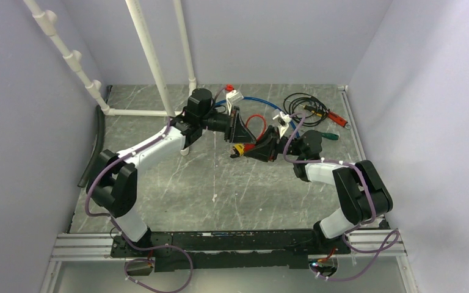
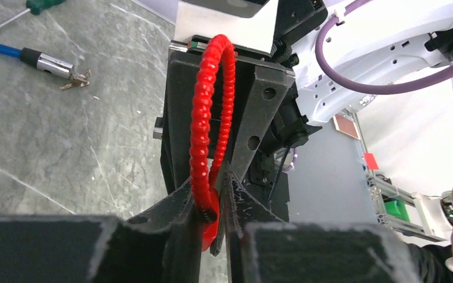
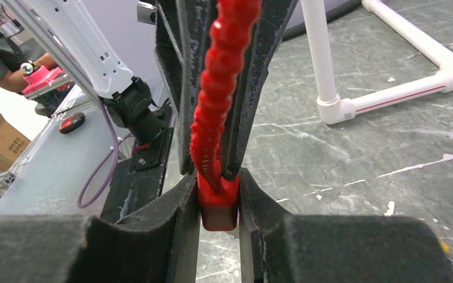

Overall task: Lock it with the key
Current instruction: Lock the lock.

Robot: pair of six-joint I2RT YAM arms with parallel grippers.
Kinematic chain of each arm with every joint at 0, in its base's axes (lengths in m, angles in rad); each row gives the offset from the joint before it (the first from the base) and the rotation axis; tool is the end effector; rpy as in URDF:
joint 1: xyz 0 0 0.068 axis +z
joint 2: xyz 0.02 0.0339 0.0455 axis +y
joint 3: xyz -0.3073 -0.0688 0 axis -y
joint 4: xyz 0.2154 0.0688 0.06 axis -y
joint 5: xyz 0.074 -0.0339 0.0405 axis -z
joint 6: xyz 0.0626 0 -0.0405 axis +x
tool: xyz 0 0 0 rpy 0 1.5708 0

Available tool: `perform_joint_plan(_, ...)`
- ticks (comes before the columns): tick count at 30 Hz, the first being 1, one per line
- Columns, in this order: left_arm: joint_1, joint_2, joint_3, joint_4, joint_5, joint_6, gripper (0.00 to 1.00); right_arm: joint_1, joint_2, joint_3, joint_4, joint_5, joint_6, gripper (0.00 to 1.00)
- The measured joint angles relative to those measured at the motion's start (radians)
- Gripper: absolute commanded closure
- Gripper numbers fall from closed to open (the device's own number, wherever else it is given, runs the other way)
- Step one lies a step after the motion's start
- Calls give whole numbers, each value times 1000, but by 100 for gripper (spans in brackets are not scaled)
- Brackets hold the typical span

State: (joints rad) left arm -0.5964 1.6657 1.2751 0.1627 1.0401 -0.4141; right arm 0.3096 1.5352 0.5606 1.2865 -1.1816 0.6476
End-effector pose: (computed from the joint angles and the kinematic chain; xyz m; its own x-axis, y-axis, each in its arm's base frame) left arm 0.2792 -0.2548 0.3690 -0.5652 0.1376 -0.8134 0.8214 0.0024 -0.5703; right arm 0.2421 0.1382 0.3061 -0.3426 0.1307 -0.9303 -0.9374 0.0179 0.3477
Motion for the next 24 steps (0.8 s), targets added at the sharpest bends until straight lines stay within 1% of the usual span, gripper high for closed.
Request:
perform_joint_plan(1, 0, 3, 0, 0, 0, 2, 92, 0, 0, 1, 3, -5, 4, 97)
perform_joint_plan(2, -1, 6, 0, 1, 0, -1, 98, 1, 0, 1, 3, -7, 6, 93)
perform_joint_plan(3, 0, 8, 0, 2, 0, 0, 100, 1, 0, 1, 6, -11, 9, 85)
perform_joint_plan(4, 0, 8, 0, 3, 2, 0, 100, 1, 0, 2, 5, -11, 11, 77)
perform_joint_plan(5, 0, 8, 0, 4, 2, 1, 100, 1, 0, 2, 5, -12, 12, 73)
perform_joint_plan(8, 0, 8, 0, 3, 2, 2, 100, -2, 0, 2, 5, -14, 20, 63)
perform_joint_plan(10, -1, 8, -3, -2, 3, 2, 100, -8, 2, 5, 16, -11, 39, 55)
perform_joint_plan(12, -1, 8, -14, 2, 3, 0, 100, -17, 8, 10, 43, -5, 65, 53)
perform_joint_plan(18, 5, 8, -37, 7, 2, -27, 100, -29, 48, 13, 141, 6, 141, 52)
perform_joint_plan(22, 16, 8, -37, 27, 3, -53, 100, -28, 51, 13, 157, 5, 157, 43)
perform_joint_plan(24, 22, 8, -37, 39, 3, -63, 100, -28, 51, 13, 160, 5, 163, 44)
